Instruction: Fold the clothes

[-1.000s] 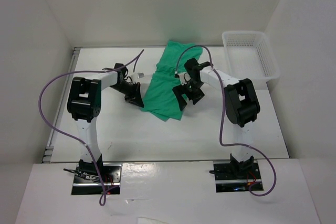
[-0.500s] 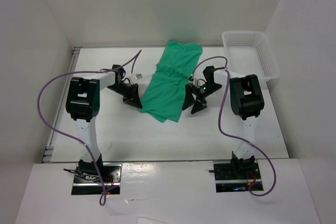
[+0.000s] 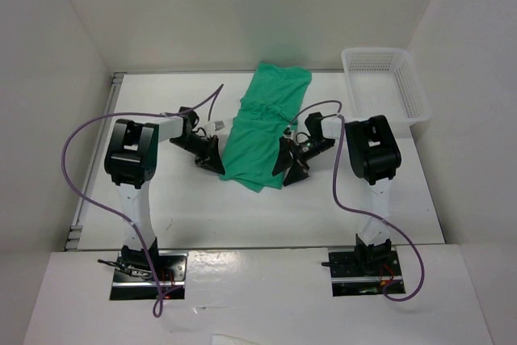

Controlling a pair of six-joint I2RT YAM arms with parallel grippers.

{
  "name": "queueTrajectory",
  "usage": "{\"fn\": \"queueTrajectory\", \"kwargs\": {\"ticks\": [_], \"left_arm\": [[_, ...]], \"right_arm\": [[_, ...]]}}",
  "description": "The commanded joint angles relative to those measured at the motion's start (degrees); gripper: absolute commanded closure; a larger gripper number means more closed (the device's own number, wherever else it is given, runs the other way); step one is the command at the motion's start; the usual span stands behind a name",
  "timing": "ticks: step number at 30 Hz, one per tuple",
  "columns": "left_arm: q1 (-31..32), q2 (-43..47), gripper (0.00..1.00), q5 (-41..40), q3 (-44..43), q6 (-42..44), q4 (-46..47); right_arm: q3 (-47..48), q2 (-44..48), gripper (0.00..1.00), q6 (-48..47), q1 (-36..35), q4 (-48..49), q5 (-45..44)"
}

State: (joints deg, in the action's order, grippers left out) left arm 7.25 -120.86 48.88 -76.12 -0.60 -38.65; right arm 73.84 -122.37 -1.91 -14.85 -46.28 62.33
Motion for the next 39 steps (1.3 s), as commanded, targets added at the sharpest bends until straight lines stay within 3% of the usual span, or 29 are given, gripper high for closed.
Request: {"fn": "queueTrajectory", "kwargs": {"ticks": [1, 10, 16, 27, 39], "left_arm": [[3.6, 1.3, 1.0, 4.2, 0.5, -1.3, 1.9], [7.3, -2.1, 1.0, 8.9, -2.4, -6.6, 5.1], [7.3, -2.0, 1.0, 9.4, -2.3, -6.1, 4.5], [7.3, 0.9, 1.0, 7.7, -0.8, -6.1, 5.3], [7.3, 3.0, 1.0, 6.1, -0.3, -5.0, 4.2]], "right_arm": [[-0.1, -1.6, 0.07, 2.1, -0.4, 7.3, -9.7], [-1.2, 4.4, 0.08, 3.7, -0.4, 7.8, -22.3], [-4.0, 8.7, 0.08, 4.9, 0.9, 7.8, -37.7], [-2.3, 5.6, 0.09, 6.0, -3.6, 7.3, -40.4], [1.3, 0.9, 0.19, 9.6, -10.5, 7.9, -47.2]]}}
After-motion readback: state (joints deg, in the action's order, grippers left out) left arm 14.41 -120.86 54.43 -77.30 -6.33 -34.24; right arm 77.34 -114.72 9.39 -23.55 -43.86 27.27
